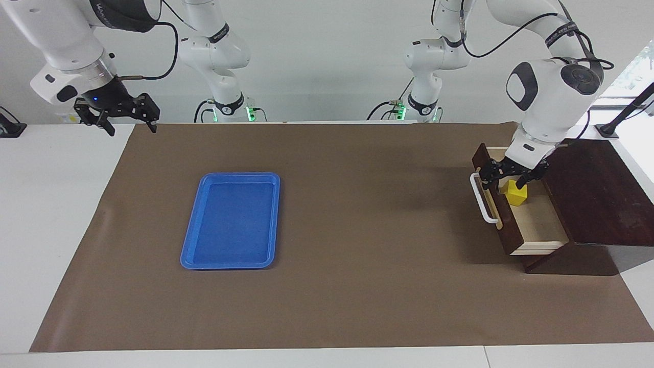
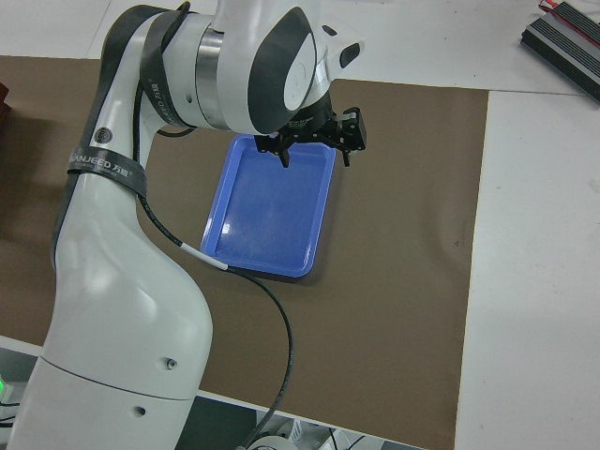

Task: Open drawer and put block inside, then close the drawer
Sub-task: 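Push the drawer shut toward the box with the left gripper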

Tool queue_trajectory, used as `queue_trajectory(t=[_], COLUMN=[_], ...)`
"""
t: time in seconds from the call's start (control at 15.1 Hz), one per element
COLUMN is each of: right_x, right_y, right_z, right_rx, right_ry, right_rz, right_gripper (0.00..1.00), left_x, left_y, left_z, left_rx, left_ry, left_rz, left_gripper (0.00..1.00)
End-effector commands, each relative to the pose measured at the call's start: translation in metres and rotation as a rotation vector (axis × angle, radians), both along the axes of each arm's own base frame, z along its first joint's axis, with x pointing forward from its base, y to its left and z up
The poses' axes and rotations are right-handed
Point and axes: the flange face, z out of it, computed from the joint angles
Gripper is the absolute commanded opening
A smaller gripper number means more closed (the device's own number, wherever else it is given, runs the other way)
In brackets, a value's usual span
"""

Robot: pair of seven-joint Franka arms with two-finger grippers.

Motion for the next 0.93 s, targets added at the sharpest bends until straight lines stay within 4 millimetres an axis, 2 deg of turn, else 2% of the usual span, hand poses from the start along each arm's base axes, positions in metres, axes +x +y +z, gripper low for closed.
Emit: queue_trajectory(t=[0.0, 0.2, 0.33, 0.4, 0.59, 0.73, 0.86], right_x=[-0.003, -0.003, -0.003, -0.003, -0.003, -0.003, -0.003], right_y=[0.001, 0.001, 0.001, 0.001, 0.001, 0.001, 0.001], right_z=[0.003, 0.003, 0.003, 0.003, 0.003, 0.003, 0.002], right_rx=[-0.010, -0.010, -0.010, -0.010, -0.010, -0.010, -0.010], right_ry=[-0.009, -0.009, -0.009, -0.009, -0.009, -0.009, -0.008], right_rz=[-0.013, -0.013, -0.013, -0.013, -0.013, -0.013, -0.013], right_gripper=[1.00, 1.00, 1.00, 1.00, 1.00, 1.00, 1.00], left_x=[-0.003, -0.008, -0.010, -0.007, 0.001, 0.000, 0.003], left_y=[-0.035, -0.067, -0.079, -0.083, -0.086, -0.084, -0.074], left_z=[0.004, 0.001, -0.003, -0.013, -0.041, -0.052, -0.052], left_rx=[0.014, 0.014, 0.014, 0.016, 0.019, 0.015, 0.014], left_ry=[0.017, 0.025, 0.023, 0.035, 0.044, 0.023, 0.014], left_rz=[-0.023, -0.038, -0.054, -0.060, -0.059, -0.058, -0.046], left_gripper=[1.00, 1.00, 1.00, 1.00, 1.00, 1.00, 1.00])
